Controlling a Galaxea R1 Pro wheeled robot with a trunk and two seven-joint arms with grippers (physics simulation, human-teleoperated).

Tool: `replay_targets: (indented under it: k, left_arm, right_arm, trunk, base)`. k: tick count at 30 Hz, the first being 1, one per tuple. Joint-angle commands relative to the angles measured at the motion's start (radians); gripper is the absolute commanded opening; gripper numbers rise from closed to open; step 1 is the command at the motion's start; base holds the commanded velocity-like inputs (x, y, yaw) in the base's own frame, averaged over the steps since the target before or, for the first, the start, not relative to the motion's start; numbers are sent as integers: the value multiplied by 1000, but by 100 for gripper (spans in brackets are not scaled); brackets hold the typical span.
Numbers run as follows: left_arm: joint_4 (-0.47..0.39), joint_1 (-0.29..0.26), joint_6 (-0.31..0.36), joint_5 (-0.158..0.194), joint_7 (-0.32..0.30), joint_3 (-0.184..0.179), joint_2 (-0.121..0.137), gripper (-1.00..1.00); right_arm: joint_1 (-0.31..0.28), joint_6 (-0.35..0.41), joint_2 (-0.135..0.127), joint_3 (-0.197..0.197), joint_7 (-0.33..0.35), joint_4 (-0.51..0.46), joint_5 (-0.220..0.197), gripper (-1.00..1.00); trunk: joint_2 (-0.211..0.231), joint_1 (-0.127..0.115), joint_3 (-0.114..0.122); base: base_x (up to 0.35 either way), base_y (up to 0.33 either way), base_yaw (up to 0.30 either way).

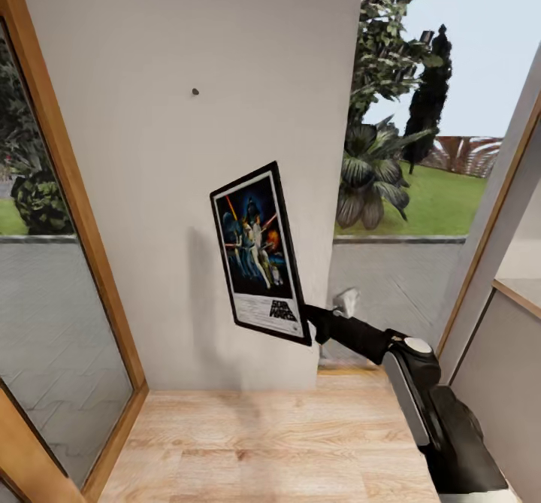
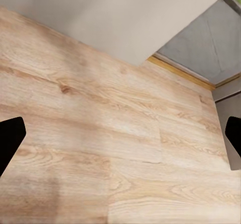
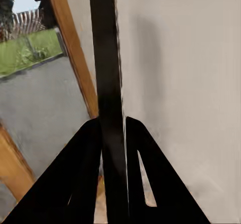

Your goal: Pick up the poster from the kitchen countertop and hang it on one of the wall nails in the kitchen.

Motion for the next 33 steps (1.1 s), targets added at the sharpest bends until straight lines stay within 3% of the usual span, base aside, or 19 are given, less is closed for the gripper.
replay_targets:
  k: [1,3,4,6,7,10,20,22,25,28,32,33]
  left_arm:
    - [-1,-1,-3,10,-2,-8,1,100]
    - [-1,0,-3,10,-2,-8,1,100]
    - [-1,-1,-3,10,-2,-9,1,100]
    - [-1,-1,-3,10,-2,-9,0,100]
    - [-1,-1,-3,10,-2,-8,0,100]
    - [-1,-1,-3,9,-2,-8,0,100]
    - [-1,-1,-3,9,-2,-7,0,100]
    - [-1,-1,-3,9,-3,-6,0,100]
    - [-1,-1,-3,9,-3,-6,0,100]
    - [-1,-1,-4,9,-3,-6,1,100]
    - [-1,-1,-5,9,-4,-5,1,100]
    - [-1,-1,-5,9,-21,-4,2,100]
  right_arm:
    - [-53,30,3,1,17,-1,-26,-100]
    - [-107,86,7,1,45,-1,-63,-100]
    - [-193,164,10,0,65,-1,-150,-100]
    - [-224,190,11,0,69,-1,-180,-100]
    - [-272,228,11,0,72,-1,-216,-100]
    - [-342,272,12,0,75,1,-287,-100]
    - [-441,289,11,0,77,35,-466,-100]
    - [-462,287,7,0,102,76,-560,-100]
    - [-473,285,4,-1,141,129,-575,-100]
    - [-528,280,0,-1,251,259,-583,-100]
    - [-585,253,-10,-1,330,378,-581,-100]
    - [-610,199,-26,4,368,487,-561,-100]
  trunk:
    - [-1,0,0]
    - [-1,0,0]
    - [-1,0,0]
    - [-1,0,0]
    - [-1,0,0]
    - [-1,0,0]
    - [-1,0,0]
    - [-1,0,0]
    - [-1,0,0]
    - [-1,0,0]
    - [-1,0,0]
    - [-1,0,0]
  base:
    - [0,0,0]
    - [0,0,0]
    - [0,0,0]
    - [0,0,0]
    - [0,0,0]
    - [0,0,0]
    - [0,0,0]
    - [0,0,0]
    - [0,0,0]
    - [0,0,0]
    - [0,0,0]
    - [0,0,0]
